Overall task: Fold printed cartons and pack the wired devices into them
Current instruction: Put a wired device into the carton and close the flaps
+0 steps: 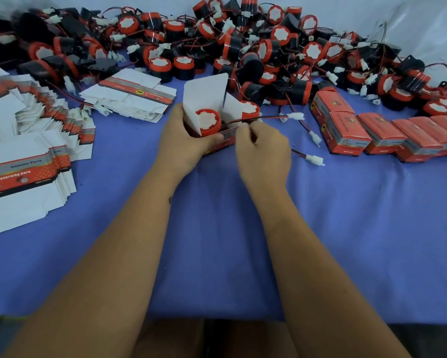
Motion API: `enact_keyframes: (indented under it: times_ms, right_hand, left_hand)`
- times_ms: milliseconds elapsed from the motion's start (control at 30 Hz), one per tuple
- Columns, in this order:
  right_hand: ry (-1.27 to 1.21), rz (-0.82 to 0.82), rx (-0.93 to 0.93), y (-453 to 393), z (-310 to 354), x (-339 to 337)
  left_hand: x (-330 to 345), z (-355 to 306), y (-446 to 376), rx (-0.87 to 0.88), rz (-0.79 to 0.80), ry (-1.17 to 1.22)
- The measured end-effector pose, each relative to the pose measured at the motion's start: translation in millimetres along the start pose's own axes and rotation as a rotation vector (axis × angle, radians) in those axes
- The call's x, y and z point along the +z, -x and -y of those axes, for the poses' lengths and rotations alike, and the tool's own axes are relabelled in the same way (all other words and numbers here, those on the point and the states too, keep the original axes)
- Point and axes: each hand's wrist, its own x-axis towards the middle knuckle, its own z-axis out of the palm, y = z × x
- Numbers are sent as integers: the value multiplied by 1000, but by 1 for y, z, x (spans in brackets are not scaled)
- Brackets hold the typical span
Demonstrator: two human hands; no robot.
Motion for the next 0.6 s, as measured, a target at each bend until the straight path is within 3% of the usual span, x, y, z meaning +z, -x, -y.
enact_keyframes:
  times_ms: [67,200,267,400,500,600]
  right_hand:
    - [-105,18,236,-8,-5,-4]
    - [-732,-29,554,-16,-9,-12]
    - [-921,-88,513,-21,-12,-18]
    - [-848,-161,335,-23,-11,-28]
    - [-793,-57,201,-20,-9,-30]
    - [-733,97,127,-18,-5,-28]
  left_hand:
    - [0,1,0,9,-11,-20]
    - [-2,3,-2,14,36,-37]
    - [-3,3,-2,3,119,-32]
    - [-3,-1,2,0,249,0]
    - [3,-6,6,-46,188,98]
    - [9,-8,6,-33,75,41]
